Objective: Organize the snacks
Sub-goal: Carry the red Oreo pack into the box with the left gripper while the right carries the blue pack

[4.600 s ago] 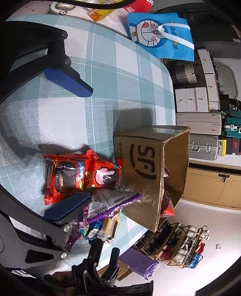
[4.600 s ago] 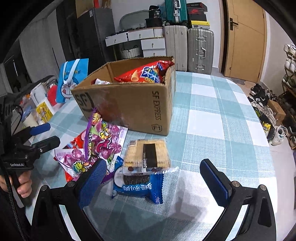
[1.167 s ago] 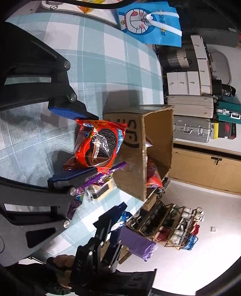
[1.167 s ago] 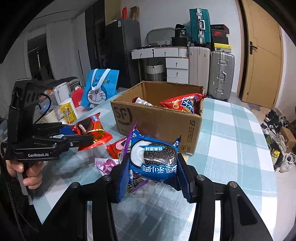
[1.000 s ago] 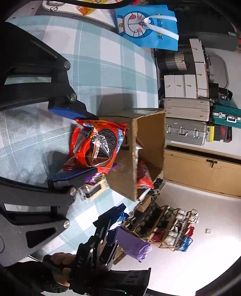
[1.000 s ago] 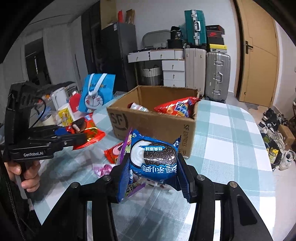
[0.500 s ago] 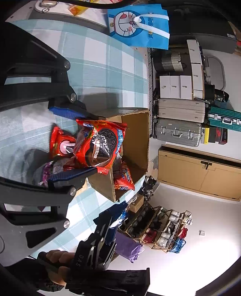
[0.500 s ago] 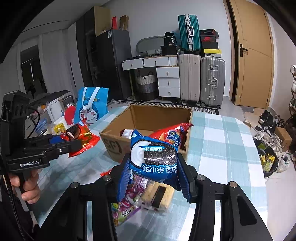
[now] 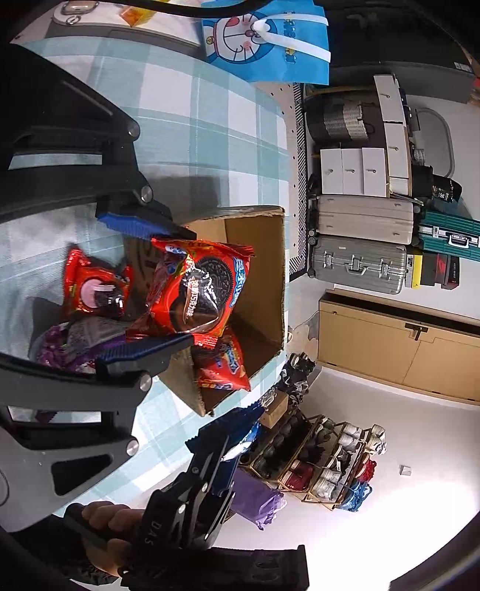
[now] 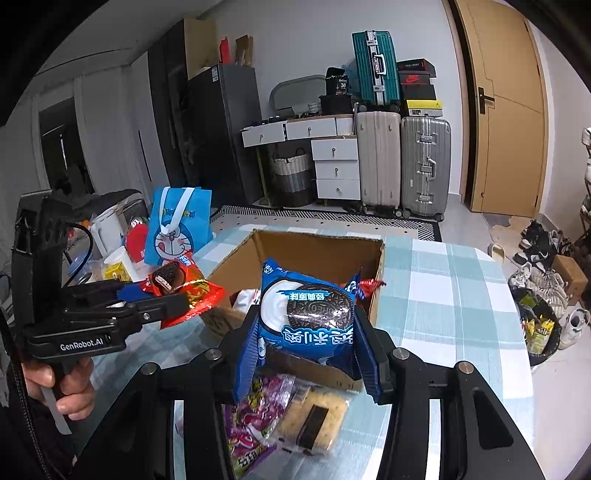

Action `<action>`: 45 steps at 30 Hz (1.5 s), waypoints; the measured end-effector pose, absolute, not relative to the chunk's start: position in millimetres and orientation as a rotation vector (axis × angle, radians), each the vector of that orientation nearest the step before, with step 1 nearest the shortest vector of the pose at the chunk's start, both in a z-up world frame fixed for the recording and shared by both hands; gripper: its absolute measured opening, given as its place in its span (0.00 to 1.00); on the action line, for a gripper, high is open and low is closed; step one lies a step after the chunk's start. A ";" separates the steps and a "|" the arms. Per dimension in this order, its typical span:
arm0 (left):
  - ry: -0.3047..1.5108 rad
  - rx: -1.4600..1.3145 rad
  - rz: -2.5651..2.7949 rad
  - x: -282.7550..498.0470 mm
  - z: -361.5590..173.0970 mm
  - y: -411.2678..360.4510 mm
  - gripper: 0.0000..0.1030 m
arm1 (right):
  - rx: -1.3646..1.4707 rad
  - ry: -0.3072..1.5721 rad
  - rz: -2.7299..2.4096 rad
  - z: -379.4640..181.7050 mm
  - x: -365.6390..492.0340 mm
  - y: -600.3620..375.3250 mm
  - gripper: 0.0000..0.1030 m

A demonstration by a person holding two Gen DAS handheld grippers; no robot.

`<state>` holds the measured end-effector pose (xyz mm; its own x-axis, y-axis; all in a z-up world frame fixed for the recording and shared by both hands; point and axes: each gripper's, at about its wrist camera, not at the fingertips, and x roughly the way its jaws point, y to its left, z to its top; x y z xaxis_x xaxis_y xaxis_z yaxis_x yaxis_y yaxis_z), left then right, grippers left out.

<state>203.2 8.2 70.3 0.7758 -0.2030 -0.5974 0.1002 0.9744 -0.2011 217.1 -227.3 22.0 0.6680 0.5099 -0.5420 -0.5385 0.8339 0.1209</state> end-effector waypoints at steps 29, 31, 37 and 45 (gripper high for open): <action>0.679 -0.132 -0.142 276.0 58.9 -3.0 0.43 | 0.069 0.598 0.565 15.6 281.0 -220.9 0.46; 0.682 -0.127 -0.143 281.2 58.0 -4.2 0.43 | 0.073 0.604 0.567 13.8 284.6 -220.5 0.46; 0.692 -0.132 -0.147 295.3 53.0 -4.4 0.43 | 0.044 0.606 0.570 9.7 292.8 -212.8 0.46; 0.693 -0.127 -0.145 301.1 51.8 -6.1 0.43 | 0.024 0.609 0.584 4.5 302.4 -202.1 0.46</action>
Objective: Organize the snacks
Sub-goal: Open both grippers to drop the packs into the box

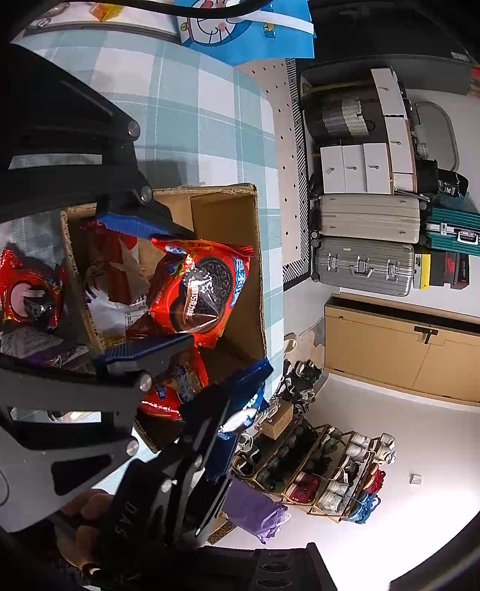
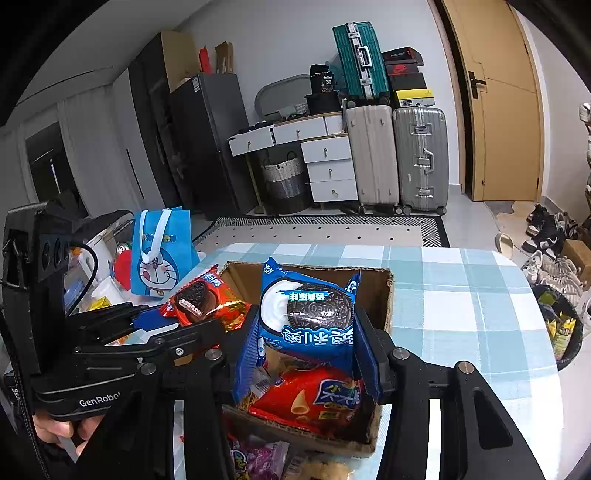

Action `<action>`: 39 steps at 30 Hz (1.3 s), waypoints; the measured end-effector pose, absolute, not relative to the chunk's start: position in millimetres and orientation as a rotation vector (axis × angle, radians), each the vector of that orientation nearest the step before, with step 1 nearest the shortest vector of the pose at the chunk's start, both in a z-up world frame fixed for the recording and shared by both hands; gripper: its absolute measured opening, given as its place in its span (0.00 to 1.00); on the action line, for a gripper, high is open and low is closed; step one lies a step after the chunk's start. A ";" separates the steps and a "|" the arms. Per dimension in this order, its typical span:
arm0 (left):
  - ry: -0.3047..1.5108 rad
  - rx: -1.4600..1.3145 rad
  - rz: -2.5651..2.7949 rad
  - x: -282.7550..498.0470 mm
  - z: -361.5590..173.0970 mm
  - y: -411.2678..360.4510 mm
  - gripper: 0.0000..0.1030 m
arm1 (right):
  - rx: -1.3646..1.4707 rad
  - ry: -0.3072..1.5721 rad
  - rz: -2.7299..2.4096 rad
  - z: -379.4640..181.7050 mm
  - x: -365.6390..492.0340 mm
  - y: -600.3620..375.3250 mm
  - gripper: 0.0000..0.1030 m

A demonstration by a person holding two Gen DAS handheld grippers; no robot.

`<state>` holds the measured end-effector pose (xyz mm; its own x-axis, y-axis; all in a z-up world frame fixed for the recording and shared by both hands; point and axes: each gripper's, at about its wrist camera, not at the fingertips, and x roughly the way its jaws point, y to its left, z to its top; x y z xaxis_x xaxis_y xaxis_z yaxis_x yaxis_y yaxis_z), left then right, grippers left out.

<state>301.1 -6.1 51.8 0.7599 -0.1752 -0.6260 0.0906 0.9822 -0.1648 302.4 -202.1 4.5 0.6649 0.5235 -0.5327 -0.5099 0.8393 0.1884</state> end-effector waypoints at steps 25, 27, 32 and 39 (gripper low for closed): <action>0.752 -0.082 -0.131 344.9 19.6 -15.0 0.43 | -0.003 0.655 0.598 -11.7 327.4 -183.9 0.48; 0.740 -0.078 -0.127 343.7 21.7 -14.1 0.46 | 0.003 0.644 0.604 -9.9 325.5 -185.4 0.51; 0.718 -0.082 -0.113 335.1 30.5 -13.6 0.72 | 0.002 0.608 0.575 0.3 311.8 -197.9 0.69; 0.675 -0.107 -0.098 293.3 45.5 -6.4 0.88 | 0.014 0.624 0.542 8.0 283.0 -227.5 0.99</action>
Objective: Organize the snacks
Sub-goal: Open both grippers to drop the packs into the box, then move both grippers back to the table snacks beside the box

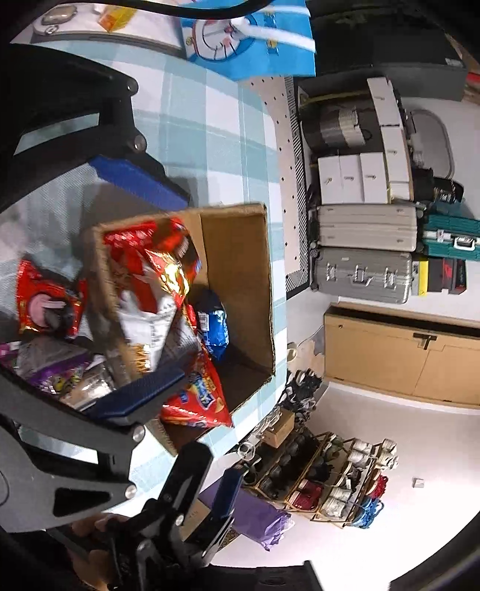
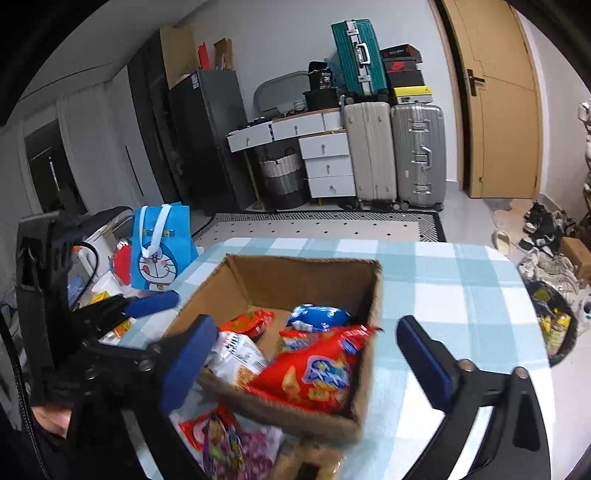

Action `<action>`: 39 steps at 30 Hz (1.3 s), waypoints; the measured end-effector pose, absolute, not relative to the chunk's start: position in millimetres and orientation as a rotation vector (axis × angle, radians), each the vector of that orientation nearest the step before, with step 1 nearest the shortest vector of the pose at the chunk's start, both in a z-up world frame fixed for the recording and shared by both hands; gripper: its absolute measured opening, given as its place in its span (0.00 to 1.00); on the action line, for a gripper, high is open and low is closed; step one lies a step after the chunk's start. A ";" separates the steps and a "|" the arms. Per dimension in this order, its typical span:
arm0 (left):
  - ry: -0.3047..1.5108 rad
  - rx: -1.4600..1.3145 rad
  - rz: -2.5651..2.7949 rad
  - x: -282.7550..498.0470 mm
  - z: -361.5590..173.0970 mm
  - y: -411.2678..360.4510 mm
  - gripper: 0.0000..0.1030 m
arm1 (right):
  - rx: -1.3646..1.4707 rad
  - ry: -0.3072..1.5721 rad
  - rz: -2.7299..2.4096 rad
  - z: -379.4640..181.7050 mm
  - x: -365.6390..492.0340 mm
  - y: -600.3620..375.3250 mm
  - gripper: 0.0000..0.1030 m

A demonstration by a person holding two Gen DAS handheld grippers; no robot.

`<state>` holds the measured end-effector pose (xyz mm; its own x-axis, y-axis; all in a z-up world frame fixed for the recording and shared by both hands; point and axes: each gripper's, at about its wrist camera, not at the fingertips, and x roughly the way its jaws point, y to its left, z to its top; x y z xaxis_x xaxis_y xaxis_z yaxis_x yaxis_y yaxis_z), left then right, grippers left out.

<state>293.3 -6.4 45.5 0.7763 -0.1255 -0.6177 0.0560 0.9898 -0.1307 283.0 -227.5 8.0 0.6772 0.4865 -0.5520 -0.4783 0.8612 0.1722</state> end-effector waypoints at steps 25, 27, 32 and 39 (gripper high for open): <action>0.799 -0.098 -0.048 200.8 -18.5 9.6 1.00 | -0.069 0.829 0.445 -62.3 214.5 -262.5 0.99; 0.814 -0.102 -0.057 197.6 -22.4 7.2 1.00 | -0.067 0.839 0.441 -65.8 214.0 -264.7 0.99; 0.810 -0.115 -0.058 184.1 -24.7 3.0 1.00 | -0.058 0.866 0.435 -73.6 208.8 -269.5 0.99; 0.815 -0.110 -0.099 165.9 -19.9 -11.9 1.00 | -0.052 0.875 0.440 -77.3 196.5 -272.8 0.99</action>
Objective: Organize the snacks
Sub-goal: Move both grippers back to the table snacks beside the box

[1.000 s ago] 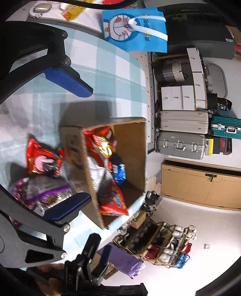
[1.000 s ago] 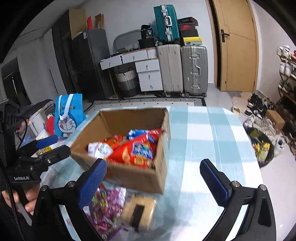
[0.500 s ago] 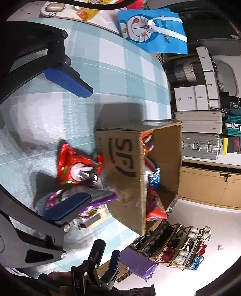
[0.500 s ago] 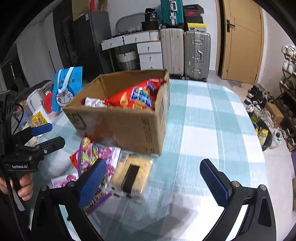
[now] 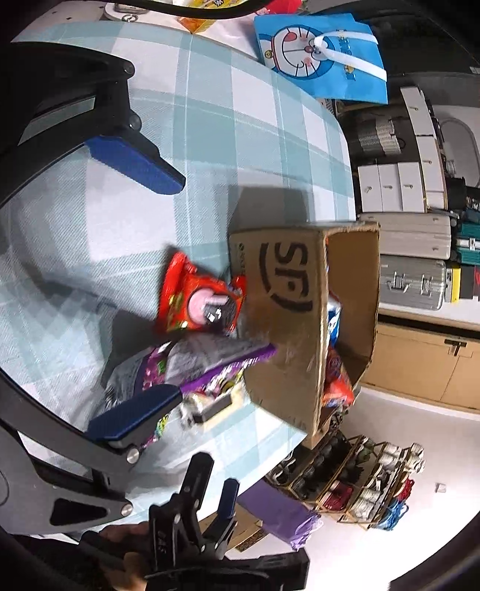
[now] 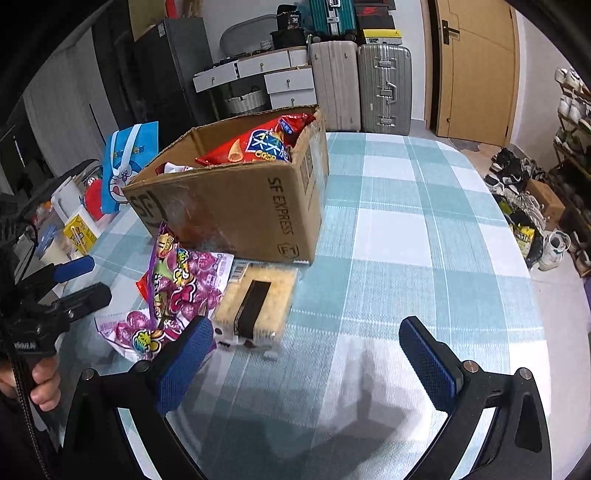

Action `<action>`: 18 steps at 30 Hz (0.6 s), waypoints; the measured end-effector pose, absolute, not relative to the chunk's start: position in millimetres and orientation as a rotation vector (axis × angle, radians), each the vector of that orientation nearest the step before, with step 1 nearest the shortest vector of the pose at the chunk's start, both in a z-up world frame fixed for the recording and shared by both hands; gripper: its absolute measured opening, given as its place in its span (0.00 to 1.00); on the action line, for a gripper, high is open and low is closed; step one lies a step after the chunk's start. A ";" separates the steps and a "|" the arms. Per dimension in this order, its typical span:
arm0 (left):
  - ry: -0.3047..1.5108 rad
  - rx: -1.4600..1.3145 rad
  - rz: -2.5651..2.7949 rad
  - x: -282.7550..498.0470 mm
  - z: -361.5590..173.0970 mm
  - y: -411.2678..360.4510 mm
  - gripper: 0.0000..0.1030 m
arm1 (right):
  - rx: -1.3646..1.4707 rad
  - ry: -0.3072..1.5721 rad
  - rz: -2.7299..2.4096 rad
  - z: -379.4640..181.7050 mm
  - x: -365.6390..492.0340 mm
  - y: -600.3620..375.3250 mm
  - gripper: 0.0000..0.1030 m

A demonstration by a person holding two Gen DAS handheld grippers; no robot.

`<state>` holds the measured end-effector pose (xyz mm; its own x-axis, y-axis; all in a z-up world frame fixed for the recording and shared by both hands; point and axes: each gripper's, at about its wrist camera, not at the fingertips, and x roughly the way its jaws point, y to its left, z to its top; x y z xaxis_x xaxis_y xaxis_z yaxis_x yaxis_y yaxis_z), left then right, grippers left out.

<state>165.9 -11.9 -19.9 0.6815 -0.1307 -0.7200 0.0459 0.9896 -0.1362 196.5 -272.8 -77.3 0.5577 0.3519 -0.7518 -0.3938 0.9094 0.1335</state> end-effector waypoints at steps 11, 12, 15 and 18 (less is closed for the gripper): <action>0.874 -0.111 -0.190 151.1 -23.4 -26.5 1.00 | -0.060 0.891 0.435 -82.0 184.4 -275.9 0.99; 0.887 -0.107 -0.200 150.5 -25.9 -28.2 1.00 | -0.060 0.893 0.434 -82.3 184.2 -275.8 0.99; 0.918 -0.103 -0.240 147.0 -35.2 -34.4 1.00 | -0.058 0.899 0.439 -84.2 181.1 -274.9 0.99; 0.947 -0.133 -0.279 146.2 -43.5 -38.7 1.00 | -0.059 0.903 0.442 -85.9 180.1 -273.7 0.99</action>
<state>146.2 -38.7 -43.5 0.5514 -0.2931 -0.7811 0.1768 0.9560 -0.2340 180.1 -273.7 -85.9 0.5357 0.3461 -0.7702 -0.3950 0.9089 0.1337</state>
